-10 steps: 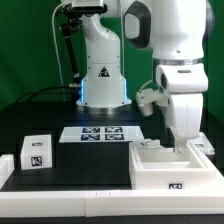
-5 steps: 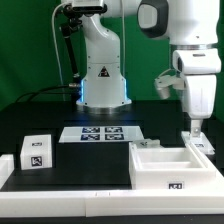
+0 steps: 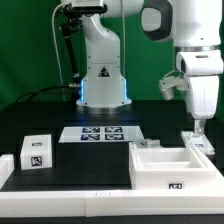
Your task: Assemble cabinet
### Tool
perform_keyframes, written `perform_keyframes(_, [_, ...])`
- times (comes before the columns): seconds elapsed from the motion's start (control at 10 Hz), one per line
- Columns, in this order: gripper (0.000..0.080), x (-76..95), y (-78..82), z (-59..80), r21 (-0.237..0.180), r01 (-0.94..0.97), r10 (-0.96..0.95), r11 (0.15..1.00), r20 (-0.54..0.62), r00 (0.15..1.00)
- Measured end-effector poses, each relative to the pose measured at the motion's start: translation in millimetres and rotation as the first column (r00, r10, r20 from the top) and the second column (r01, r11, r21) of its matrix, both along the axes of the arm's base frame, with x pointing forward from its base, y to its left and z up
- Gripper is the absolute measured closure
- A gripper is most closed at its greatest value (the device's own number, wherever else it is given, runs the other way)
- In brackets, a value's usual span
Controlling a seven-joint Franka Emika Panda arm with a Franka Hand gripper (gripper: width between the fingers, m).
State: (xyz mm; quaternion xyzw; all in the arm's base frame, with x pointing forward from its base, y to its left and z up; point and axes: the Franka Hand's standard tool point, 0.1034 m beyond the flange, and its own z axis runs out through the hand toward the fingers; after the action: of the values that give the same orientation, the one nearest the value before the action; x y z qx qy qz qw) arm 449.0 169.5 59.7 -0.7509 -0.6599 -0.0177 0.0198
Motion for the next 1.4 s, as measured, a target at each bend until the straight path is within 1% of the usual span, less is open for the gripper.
perform_keyframes(0.1, [0.0002, -8.0, 4.6, -2.4, 0.009, 0.008, -0.008, 1.0, 0.005, 1.0])
perform_keyframes(0.2, [0.0002, -19.9, 12.8, -5.8, 0.02, 0.01, -0.01, 1.0, 0.007, 1.0])
perform_keyframes(0.3, [0.0002, -28.4, 19.0, -9.1, 0.027, 0.01, -0.01, 1.0, 0.004, 1.0])
perform_keyframes(0.5, [0.0002, -39.1, 33.5, -19.5, 0.047, 0.009, -0.009, 0.999, -0.001, 1.0])
perform_keyframes(0.6, [0.0002, -42.2, 39.3, -24.3, 0.063, 0.003, -0.003, 0.998, 0.008, 1.0])
perform_keyframes(0.7, [0.0002, -47.2, 43.5, -32.3, 0.08, 0.001, -0.002, 0.997, 0.01, 1.0])
perform_keyframes(0.8, [0.0002, -51.9, 43.5, -38.9, 0.088, 0.004, -0.004, 0.996, 0.006, 1.0])
perform_keyframes(0.9, [0.0002, -55.3, 42.1, -42.4, 0.091, 0.007, -0.007, 0.996, 0.004, 1.0])
perform_keyframes(1.2, [0.0002, -60.8, 36.6, -45.7, 0.087, 0.014, -0.013, 0.996, -0.008, 1.0])
perform_keyframes(1.3, [0.0027, -61.0, 34.3, -46.2, 0.086, 0.016, -0.015, 0.996, -0.009, 1.0])
perform_keyframes(1.4, [0.0027, -61.5, 31.2, -47.0, 0.085, 0.022, -0.021, 0.996, -0.012, 1.0])
